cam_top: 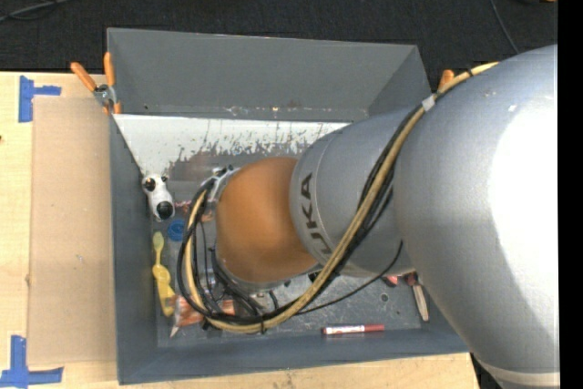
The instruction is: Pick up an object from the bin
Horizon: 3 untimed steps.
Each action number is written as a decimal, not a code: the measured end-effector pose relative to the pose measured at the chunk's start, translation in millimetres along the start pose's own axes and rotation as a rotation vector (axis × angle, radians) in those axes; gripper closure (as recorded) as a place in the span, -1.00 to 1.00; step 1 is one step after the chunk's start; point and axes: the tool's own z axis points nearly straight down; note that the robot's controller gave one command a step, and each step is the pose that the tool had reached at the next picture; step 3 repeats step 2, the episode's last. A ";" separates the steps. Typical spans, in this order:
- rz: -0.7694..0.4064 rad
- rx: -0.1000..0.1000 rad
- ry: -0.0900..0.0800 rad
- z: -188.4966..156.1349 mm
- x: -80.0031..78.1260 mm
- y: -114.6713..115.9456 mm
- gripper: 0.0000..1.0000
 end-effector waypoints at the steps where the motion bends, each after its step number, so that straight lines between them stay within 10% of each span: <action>1: 0.005 -0.001 -0.001 -58.0 0.3 -0.3 1.00; 3: 0.007 0.002 0.008 -98.0 2.4 -1.3 1.00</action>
Offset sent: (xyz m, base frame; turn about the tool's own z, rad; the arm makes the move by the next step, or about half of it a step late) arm -0.0017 -0.0009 0.0986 0.0011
